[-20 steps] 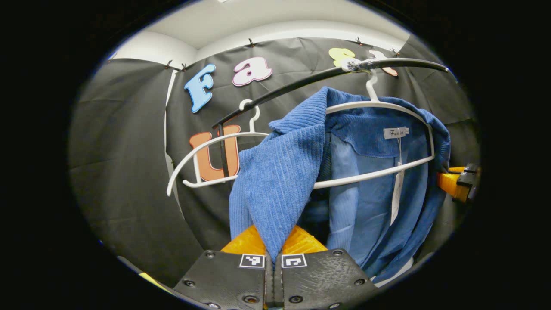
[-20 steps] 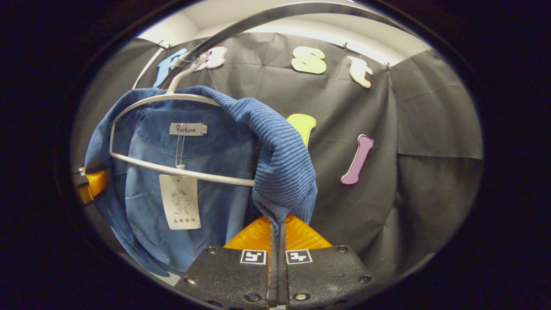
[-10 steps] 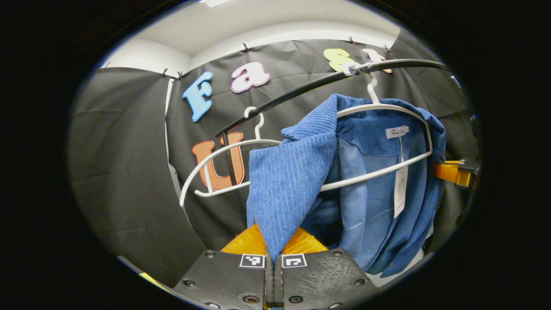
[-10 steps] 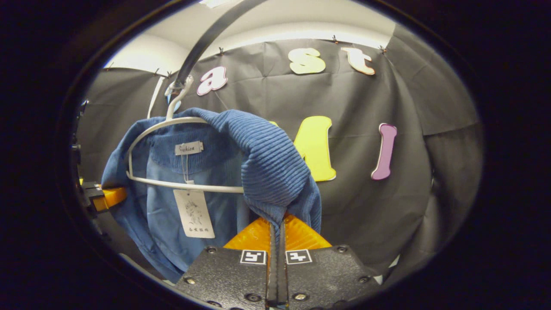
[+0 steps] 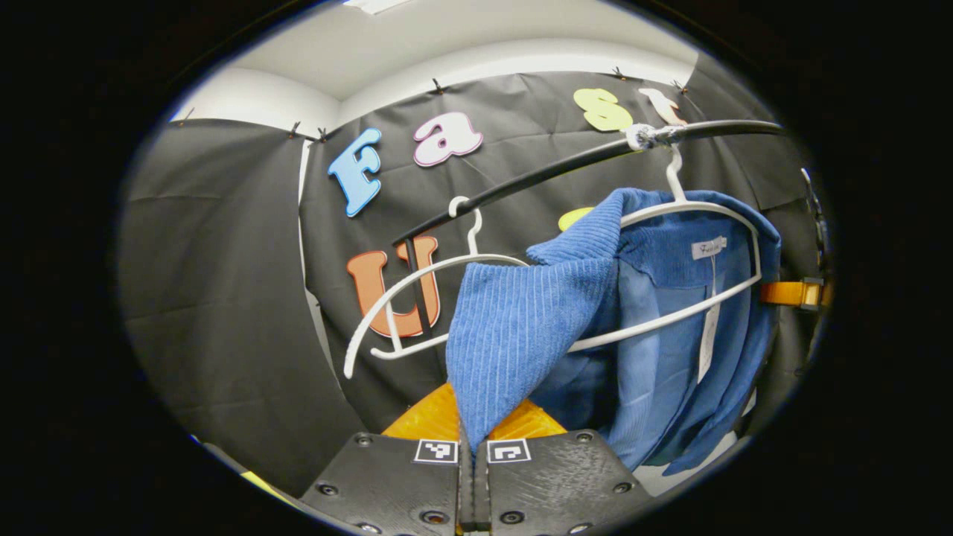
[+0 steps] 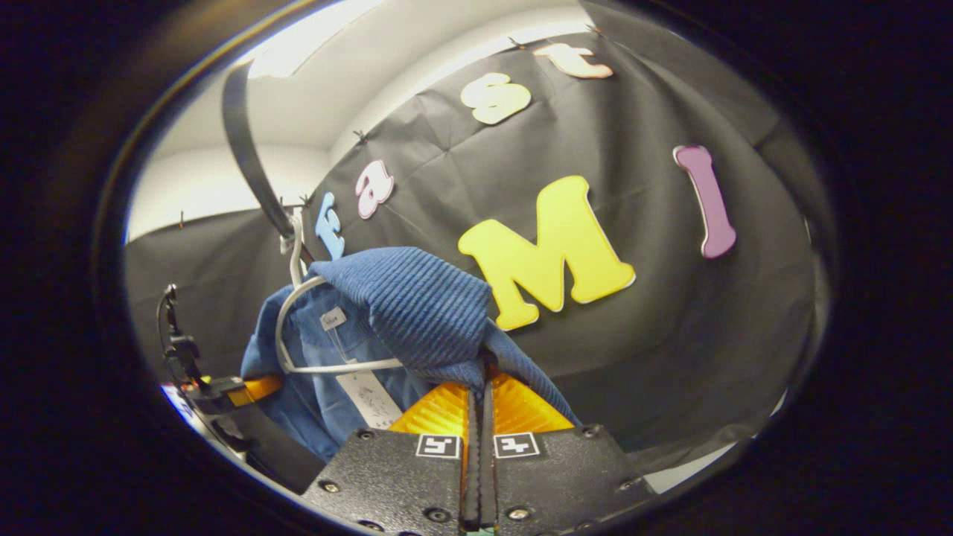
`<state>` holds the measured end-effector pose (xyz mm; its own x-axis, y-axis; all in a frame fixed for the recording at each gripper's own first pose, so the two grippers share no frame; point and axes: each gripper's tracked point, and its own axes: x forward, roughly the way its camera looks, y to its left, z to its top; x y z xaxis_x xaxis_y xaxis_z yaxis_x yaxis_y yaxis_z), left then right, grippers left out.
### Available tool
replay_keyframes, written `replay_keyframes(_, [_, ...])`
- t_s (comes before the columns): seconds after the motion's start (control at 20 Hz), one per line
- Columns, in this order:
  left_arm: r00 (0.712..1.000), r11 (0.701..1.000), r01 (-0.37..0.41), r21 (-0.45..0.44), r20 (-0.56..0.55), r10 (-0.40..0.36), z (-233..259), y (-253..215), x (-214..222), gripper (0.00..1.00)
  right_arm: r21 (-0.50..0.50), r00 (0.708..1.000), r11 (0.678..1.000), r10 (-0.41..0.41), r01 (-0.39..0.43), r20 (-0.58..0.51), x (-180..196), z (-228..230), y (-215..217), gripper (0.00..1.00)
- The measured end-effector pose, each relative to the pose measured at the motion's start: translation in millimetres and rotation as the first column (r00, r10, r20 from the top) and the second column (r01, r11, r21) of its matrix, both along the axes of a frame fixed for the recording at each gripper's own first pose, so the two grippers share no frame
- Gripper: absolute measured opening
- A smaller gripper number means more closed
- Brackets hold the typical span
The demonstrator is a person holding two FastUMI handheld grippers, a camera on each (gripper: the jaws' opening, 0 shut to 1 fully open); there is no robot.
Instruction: Grasp the clothes on the hanger with both hands and then place them into the laundry hamper below.
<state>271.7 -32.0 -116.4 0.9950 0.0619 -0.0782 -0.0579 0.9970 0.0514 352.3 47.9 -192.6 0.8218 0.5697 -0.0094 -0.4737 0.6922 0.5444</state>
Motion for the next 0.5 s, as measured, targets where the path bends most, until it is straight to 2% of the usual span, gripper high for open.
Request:
replay_keyframes(0.15, [0.999,0.999,-0.033,0.029,0.014,0.033,7,16,-2,0.01,0.094,0.999,0.994,0.052,-0.051,-0.005,5,9,-7,0.04])
replay_keyframes(0.25, [0.999,0.999,-0.048,-0.007,0.011,0.048,8,24,1,0.01,0.137,0.997,0.988,0.073,-0.071,-0.009,10,14,-15,0.03])
replay_keyframes(0.3, [0.999,0.999,-0.052,-0.013,0.009,0.052,8,27,1,0.05,0.138,0.996,0.987,0.085,-0.082,-0.014,10,14,-14,0.03])
replay_keyframes(0.35, [0.999,0.999,-0.052,-0.013,0.005,0.052,7,27,0,0.0,0.137,0.995,0.986,0.101,-0.099,-0.007,9,15,-12,0.03])
replay_keyframes(0.4, [0.999,0.999,-0.045,-0.014,0.009,0.045,8,23,-1,0.05,0.114,0.994,0.987,0.112,-0.11,-0.011,8,13,-11,0.03])
replay_keyframes(0.45, [0.999,0.999,-0.044,-0.01,0.016,0.044,10,20,-1,0.01,0.096,0.992,0.987,0.129,-0.127,-0.012,3,11,-10,0.04])
replay_keyframes(0.5, [0.999,0.999,-0.045,-0.013,0.013,0.045,8,20,-1,0.0,0.091,0.99,0.987,0.138,-0.135,-0.019,3,10,-12,0.04])
